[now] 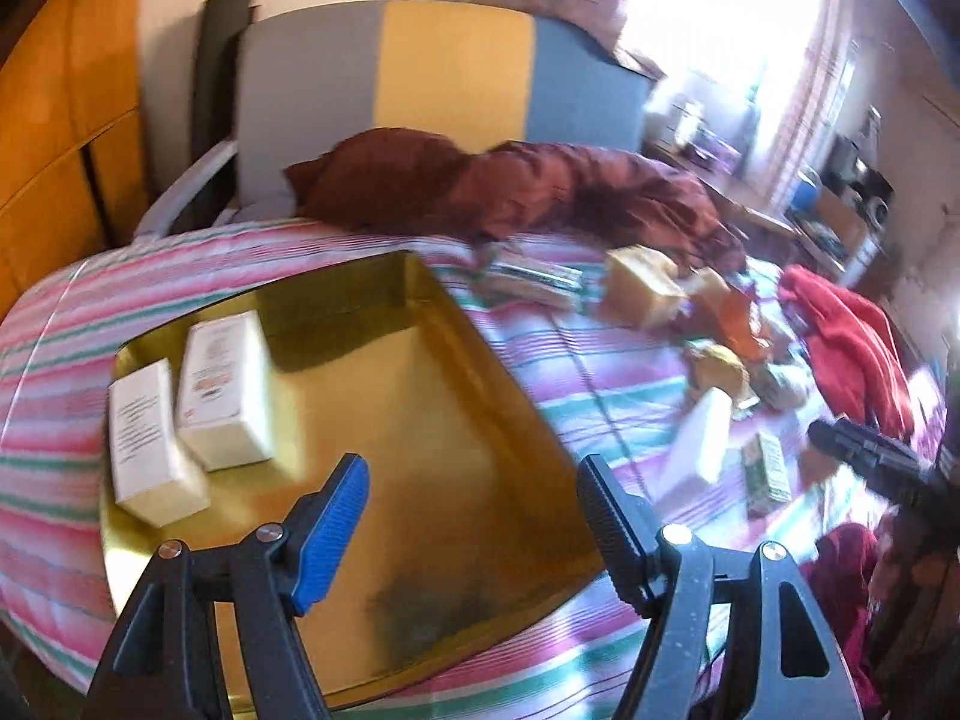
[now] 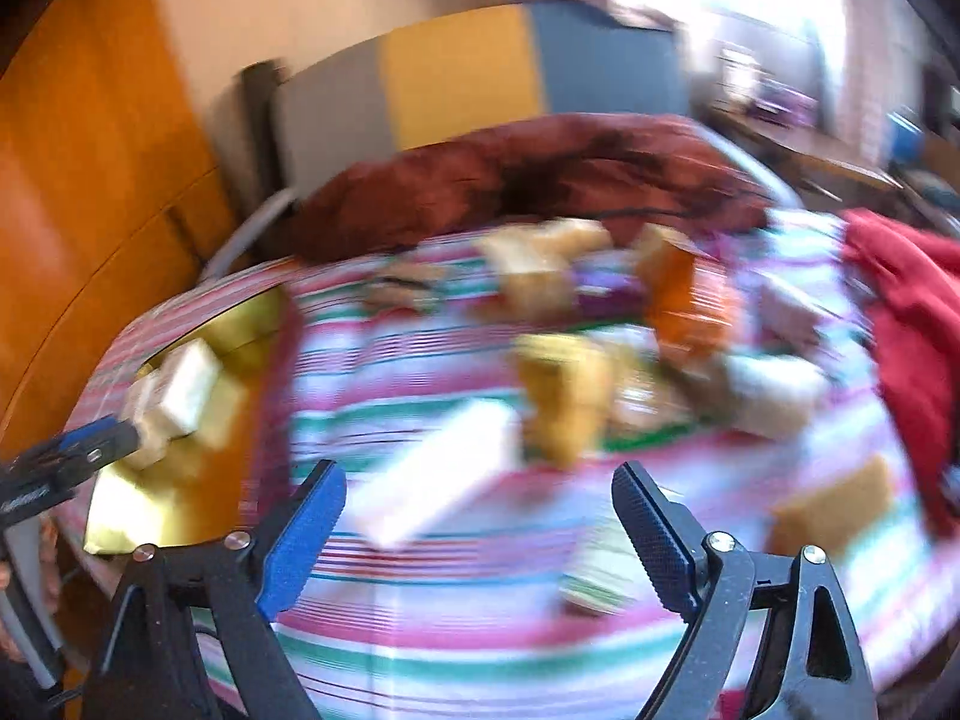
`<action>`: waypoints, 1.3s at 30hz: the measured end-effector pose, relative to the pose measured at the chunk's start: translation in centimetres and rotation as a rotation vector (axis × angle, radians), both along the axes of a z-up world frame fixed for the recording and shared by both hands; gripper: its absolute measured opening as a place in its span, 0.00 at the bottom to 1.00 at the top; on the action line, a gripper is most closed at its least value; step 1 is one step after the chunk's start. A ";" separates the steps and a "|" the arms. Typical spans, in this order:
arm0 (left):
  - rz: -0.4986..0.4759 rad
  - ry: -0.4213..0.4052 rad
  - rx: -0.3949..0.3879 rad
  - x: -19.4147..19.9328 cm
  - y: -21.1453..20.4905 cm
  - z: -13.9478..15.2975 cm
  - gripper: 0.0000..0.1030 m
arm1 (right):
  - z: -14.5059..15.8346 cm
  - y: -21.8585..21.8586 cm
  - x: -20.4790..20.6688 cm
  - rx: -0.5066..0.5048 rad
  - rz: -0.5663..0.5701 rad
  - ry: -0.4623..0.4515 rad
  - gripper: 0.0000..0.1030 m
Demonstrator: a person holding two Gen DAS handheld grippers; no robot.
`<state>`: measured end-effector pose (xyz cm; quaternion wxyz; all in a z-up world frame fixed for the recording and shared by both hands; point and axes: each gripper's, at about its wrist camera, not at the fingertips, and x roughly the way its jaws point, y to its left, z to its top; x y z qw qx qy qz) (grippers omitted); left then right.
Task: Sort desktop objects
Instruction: 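Grasp the yellow sponge with the right tool while the left tool reaches toward the white stick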
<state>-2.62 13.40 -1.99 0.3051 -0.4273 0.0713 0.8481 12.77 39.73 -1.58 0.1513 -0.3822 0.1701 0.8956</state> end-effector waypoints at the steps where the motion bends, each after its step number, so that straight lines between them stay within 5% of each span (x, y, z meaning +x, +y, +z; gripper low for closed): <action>1: -0.027 0.005 -0.005 0.3 0.8 0.0 0.71 | 0.0 1.7 1.4 -0.001 -0.065 -0.006 0.91; 8: -0.193 0.001 -0.015 2.1 6.2 0.0 0.71 | -0.8 8.8 6.9 0.056 -0.335 -0.098 1.00; 16: -0.360 -0.021 -0.077 3.8 11.2 -1.9 0.72 | -3.7 11.7 6.5 0.074 -0.319 -0.249 1.00; 20: -0.404 -0.028 -0.122 4.0 12.7 -3.0 0.72 | -5.3 11.8 4.9 0.179 -0.307 -0.337 1.00; 25: -0.446 -0.028 -0.165 3.6 14.5 -4.0 0.72 | -6.3 12.4 4.6 0.170 -0.300 -0.362 1.00; 31: -0.485 -0.020 -0.197 3.5 16.6 -5.2 0.72 | -6.9 12.8 4.6 0.143 -0.308 -0.376 0.82; 34: -0.493 -0.025 -0.205 3.4 17.4 -5.8 0.68 | -6.9 12.5 4.6 0.155 -0.298 -0.377 0.79; 39: -0.482 -0.025 -0.205 3.3 17.9 -6.7 0.29 | -6.8 12.3 4.5 0.184 -0.288 -0.376 0.74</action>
